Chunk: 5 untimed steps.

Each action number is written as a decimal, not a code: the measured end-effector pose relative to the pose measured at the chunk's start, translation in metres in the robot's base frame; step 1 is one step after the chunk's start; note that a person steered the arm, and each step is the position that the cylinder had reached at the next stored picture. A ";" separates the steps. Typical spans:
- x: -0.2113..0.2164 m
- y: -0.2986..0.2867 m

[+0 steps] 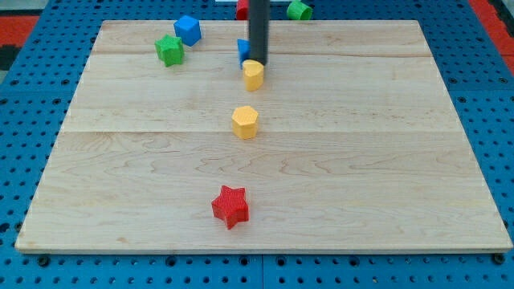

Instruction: Move the yellow heart to the bottom right of the blue triangle

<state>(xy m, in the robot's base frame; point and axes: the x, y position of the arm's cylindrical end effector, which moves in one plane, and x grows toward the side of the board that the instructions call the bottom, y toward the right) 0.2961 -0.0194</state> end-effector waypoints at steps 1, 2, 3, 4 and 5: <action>0.025 -0.047; 0.044 0.000; 0.003 -0.013; 0.003 0.060; 0.052 0.069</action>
